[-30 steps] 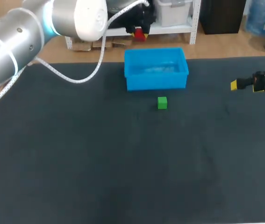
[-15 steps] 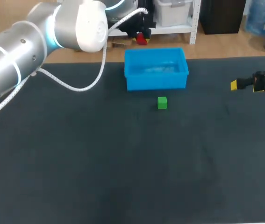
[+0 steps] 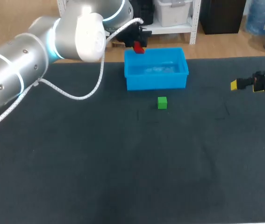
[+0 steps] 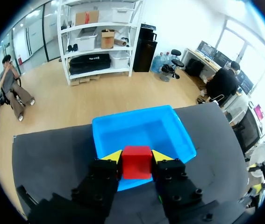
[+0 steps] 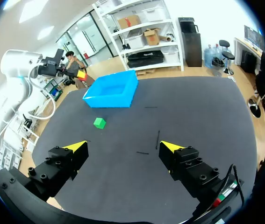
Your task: Use the left arm to pick the red cube and place it into the blue plastic box first, then use the right arm to grasp the green cube and put it into the same blue plastic box after the first action is fully finished.
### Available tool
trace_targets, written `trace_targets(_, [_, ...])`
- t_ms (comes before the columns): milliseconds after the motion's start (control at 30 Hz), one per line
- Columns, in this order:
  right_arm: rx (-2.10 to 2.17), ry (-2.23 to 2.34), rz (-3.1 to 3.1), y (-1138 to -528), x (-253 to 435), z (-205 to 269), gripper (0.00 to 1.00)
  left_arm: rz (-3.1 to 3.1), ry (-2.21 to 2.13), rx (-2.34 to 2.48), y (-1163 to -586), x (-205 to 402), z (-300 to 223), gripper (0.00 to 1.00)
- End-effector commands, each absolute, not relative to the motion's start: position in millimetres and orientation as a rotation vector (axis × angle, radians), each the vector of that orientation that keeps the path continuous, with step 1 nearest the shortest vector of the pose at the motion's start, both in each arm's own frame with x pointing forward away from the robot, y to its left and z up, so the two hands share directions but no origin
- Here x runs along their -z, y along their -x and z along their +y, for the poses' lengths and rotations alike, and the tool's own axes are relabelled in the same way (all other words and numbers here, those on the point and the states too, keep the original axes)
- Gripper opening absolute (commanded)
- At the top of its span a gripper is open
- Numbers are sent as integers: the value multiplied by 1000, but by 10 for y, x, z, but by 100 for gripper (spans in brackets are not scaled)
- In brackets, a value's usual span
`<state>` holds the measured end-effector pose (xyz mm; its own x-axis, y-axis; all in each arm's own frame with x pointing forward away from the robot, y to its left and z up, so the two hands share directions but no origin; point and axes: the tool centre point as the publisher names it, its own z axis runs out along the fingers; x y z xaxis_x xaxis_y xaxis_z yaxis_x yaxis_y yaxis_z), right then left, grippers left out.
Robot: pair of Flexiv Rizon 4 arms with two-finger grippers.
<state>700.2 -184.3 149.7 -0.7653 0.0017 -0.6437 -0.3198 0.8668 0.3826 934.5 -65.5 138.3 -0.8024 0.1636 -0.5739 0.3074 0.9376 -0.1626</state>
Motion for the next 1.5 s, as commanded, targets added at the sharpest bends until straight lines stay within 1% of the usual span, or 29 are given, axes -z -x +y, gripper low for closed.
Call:
trace_targets(33, [-635,231,2373,-7003,-1495,-1848,100,2513,-341,338,-9450,-1324,-684,0])
trace_targets(767, [-635,231,2373,-7003,-1495,-1848,100,2501,-311,422,-9548,-1085,-739,0])
trace_targets(1100, [-635,231,2373,-7003,-1495,-1848,100,2549,-299,396,-9577,-852,-713,0])
trace_targets(1300, [-635,231,2373,-7003,-1495,-1848,100,2560,-302,388,-9579,-814,-710,0])
trace_targets(1333, [-635,231,2373,-7003,-1495,-1848,100,2560,-302,388,-9580,-813,-711,16])
trace_targets(1367, [-635,231,2373,-7003,-1495,-1848,100,2560,-302,387,-9582,-812,-711,73])
trace_targets(1400, [-635,231,2373,-7003,-1495,-1848,100,2559,-303,386,-9583,-812,-712,100])
trace_targets(1500, [-635,231,2373,-7003,-1495,-1848,100,2558,-303,385,-9584,-816,-715,100])
